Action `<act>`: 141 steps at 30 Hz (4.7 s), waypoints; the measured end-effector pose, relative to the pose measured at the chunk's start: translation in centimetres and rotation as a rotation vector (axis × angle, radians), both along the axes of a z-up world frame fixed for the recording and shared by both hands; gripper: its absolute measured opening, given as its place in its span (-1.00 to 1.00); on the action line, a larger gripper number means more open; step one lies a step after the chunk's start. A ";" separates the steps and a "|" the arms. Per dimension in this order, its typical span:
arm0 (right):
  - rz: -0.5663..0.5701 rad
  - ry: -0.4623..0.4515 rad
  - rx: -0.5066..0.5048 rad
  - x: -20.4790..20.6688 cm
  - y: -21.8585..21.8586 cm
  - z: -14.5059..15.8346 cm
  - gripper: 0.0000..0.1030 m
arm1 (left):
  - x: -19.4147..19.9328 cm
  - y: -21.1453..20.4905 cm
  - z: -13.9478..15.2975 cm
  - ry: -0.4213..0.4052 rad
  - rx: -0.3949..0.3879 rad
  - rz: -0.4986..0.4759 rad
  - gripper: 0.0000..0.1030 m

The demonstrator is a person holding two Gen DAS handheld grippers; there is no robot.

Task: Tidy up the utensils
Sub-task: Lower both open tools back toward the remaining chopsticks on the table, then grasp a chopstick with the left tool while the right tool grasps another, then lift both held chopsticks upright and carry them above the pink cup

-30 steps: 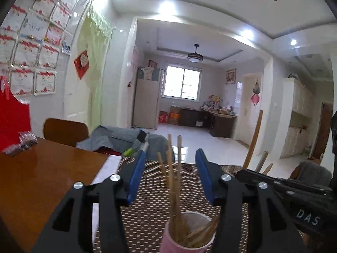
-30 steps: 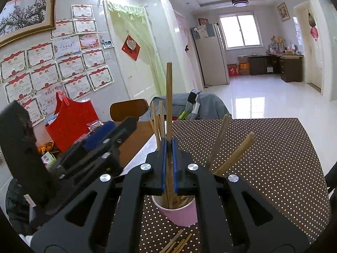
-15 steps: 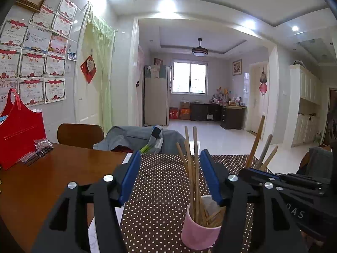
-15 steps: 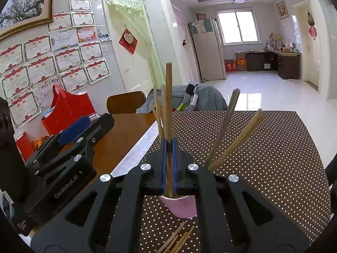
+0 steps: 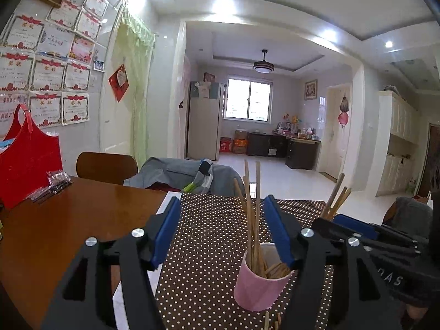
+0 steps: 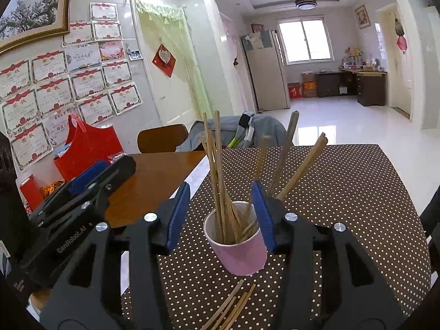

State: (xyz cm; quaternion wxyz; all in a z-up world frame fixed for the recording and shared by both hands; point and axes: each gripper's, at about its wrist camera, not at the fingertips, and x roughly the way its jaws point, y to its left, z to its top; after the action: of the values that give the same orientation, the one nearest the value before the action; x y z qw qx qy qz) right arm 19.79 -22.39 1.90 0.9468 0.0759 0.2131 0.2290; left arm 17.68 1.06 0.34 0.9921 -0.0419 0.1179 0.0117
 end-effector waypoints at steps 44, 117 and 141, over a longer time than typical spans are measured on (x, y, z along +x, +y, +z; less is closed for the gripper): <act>-0.093 0.371 -0.115 -6.7 -3.3 -13.4 0.09 | 2.1 -4.2 -16.7 0.861 0.108 -0.291 0.31; 0.057 0.668 -0.325 0.4 -0.2 -13.6 -0.87 | 2.2 -0.7 -14.9 0.844 0.026 -0.257 -0.89; 0.085 0.100 0.031 -3.1 -4.9 0.7 -0.88 | -0.2 -4.0 -1.0 0.073 -0.078 -0.267 -0.89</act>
State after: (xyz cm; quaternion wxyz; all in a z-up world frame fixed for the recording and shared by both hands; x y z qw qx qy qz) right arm 16.66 -27.28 2.62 0.9231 0.0928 0.2598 0.2681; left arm 17.47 -2.90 -0.63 0.9775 -0.0640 0.1589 -0.1232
